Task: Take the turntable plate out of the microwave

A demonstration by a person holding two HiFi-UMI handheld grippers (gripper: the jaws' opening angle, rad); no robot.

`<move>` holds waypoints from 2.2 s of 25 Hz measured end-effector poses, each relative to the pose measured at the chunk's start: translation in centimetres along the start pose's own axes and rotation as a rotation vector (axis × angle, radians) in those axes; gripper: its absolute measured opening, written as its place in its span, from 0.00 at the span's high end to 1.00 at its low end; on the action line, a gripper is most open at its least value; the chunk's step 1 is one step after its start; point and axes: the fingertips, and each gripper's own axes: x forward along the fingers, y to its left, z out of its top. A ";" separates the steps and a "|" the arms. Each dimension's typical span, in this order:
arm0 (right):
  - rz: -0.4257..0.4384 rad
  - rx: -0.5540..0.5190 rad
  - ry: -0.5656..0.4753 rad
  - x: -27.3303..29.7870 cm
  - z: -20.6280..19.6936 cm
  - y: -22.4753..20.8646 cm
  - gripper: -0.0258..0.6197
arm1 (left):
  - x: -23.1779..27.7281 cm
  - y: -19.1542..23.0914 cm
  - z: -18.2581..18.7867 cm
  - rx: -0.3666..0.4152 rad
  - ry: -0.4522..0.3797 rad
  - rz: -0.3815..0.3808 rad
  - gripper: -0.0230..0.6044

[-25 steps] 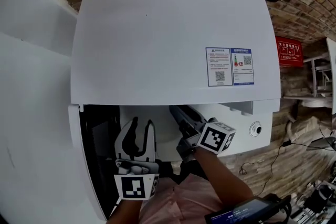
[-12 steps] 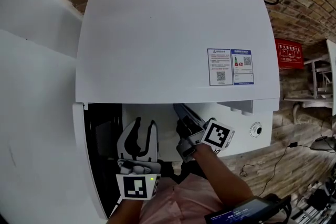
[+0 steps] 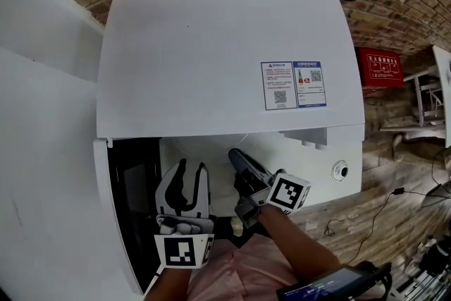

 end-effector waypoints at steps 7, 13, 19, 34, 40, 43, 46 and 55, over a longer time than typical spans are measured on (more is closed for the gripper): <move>0.049 0.006 -0.018 2.5 2.3 -0.3 0.72 | 0.0 0.3 0.1 0.003 0.003 0.009 0.75; 0.046 0.032 -0.026 3.3 3.0 -0.6 0.86 | -0.2 -0.1 -0.5 -0.024 0.035 0.005 0.75; 0.052 0.041 -0.024 1.8 1.5 -0.3 0.89 | -0.4 0.0 -0.2 0.002 0.007 0.009 0.75; 0.196 0.077 0.034 1.4 -1.3 -0.1 0.75 | -1.2 -0.2 -0.2 0.002 0.009 0.003 0.75; 0.222 0.095 0.062 2.2 -1.5 -0.1 0.84 | -1.6 0.4 -0.2 0.002 0.008 0.022 0.75; 0.241 0.095 0.044 2.9 -1.1 0.1 0.78 | -1.7 0.6 -0.2 -0.001 0.006 0.027 0.75; 0.249 0.099 0.040 3.4 -0.7 0.2 0.79 | -1.9 0.7 -0.4 -0.003 0.014 0.031 0.75; 0.197 0.097 0.064 4.0 -0.4 -0.8 0.92 | -2.5 0.9 0.0 -0.007 0.020 0.054 0.76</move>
